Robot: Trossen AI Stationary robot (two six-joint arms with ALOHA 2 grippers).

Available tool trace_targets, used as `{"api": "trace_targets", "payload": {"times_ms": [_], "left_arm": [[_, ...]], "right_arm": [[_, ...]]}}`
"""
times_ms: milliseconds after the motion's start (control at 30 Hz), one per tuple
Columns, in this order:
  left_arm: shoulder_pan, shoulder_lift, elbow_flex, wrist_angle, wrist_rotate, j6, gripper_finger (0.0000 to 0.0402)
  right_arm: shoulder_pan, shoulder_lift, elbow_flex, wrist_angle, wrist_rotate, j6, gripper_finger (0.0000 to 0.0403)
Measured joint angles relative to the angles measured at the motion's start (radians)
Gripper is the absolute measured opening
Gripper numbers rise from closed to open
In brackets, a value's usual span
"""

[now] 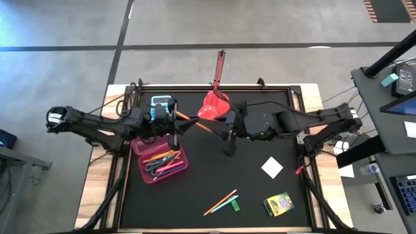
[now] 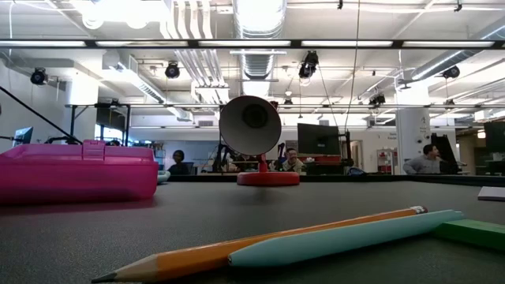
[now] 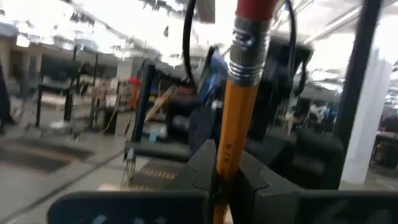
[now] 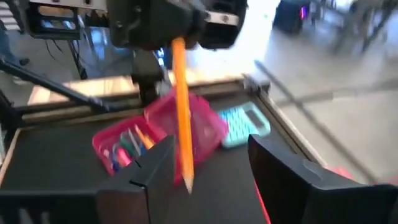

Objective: Pack school essentials
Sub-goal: Put the orange pencil into the red supply box

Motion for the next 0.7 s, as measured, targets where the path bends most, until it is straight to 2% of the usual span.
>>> {"api": "trace_targets", "payload": {"times_ms": [167,300,500,700], "left_arm": [[0.036,0.0,0.0,-0.175,-0.003,-0.119,0.0001],[0.037,0.0,0.0,-0.405,0.022,-0.254,0.0001],[0.036,-0.002,0.0,-0.668,0.157,-0.404,0.0],[0.036,-0.004,0.0,-0.998,0.278,-0.456,0.0]], "right_arm": [[0.001,-0.009,0.085,-0.312,-0.025,0.215,0.0197],[0.004,-0.002,0.098,-0.473,-0.149,0.365,0.0189],[0.049,0.012,0.022,-0.562,-0.2,0.499,0.0185],[0.118,0.036,-0.064,-0.538,-0.247,0.499,0.0185]]}}
